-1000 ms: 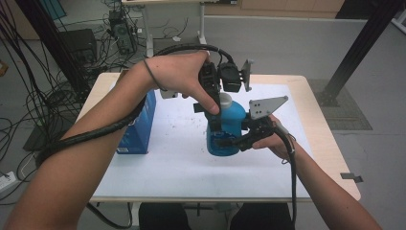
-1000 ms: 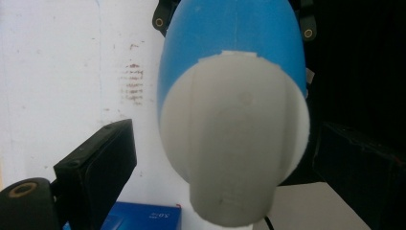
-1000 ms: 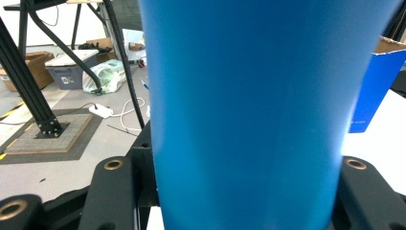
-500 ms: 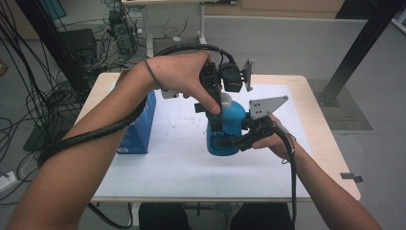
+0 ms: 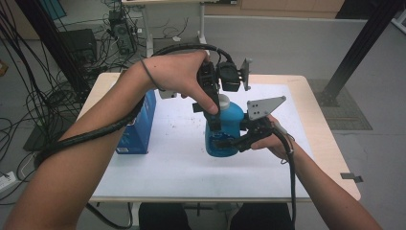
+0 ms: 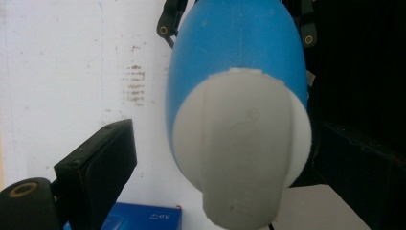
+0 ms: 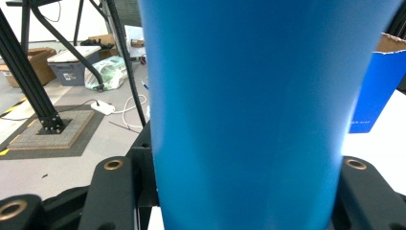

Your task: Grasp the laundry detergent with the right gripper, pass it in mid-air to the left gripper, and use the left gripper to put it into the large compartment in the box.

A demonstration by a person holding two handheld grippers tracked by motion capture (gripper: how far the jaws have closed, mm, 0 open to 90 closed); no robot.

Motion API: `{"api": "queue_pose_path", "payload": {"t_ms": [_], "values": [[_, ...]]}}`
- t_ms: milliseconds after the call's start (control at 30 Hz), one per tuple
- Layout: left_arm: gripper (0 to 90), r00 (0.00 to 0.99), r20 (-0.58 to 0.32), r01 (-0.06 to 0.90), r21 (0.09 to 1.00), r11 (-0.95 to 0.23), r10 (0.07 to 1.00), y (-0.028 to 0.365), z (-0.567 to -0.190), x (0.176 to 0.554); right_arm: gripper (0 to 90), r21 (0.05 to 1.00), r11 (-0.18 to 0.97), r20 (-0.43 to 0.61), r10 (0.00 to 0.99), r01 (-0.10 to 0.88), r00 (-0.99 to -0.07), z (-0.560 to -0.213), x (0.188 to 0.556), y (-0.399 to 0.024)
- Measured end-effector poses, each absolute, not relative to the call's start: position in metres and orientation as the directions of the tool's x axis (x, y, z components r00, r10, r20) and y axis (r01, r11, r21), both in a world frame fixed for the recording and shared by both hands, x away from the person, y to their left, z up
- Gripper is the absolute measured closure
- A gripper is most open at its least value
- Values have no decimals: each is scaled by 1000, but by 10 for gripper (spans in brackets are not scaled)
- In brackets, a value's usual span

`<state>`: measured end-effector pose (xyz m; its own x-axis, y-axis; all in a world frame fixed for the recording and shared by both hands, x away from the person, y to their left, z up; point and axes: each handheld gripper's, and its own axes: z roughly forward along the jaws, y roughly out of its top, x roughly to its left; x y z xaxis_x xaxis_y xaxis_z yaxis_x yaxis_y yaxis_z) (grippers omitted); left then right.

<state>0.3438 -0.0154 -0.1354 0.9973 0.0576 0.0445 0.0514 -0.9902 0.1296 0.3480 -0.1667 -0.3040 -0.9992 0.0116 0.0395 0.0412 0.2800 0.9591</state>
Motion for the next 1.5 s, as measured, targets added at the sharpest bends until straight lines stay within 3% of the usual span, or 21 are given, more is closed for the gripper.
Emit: {"api": "queue_pose_path", "payload": {"t_ms": [700, 1500], "values": [[101, 998, 46, 35, 136, -990, 41, -19, -137, 343, 433, 959, 282, 33, 3, 33, -999, -300, 347, -164], [226, 999, 29, 23, 140, -990, 27, -22, -140, 343, 433, 958, 284, 29, 3, 28, -1000, -299, 346, -161]]}}
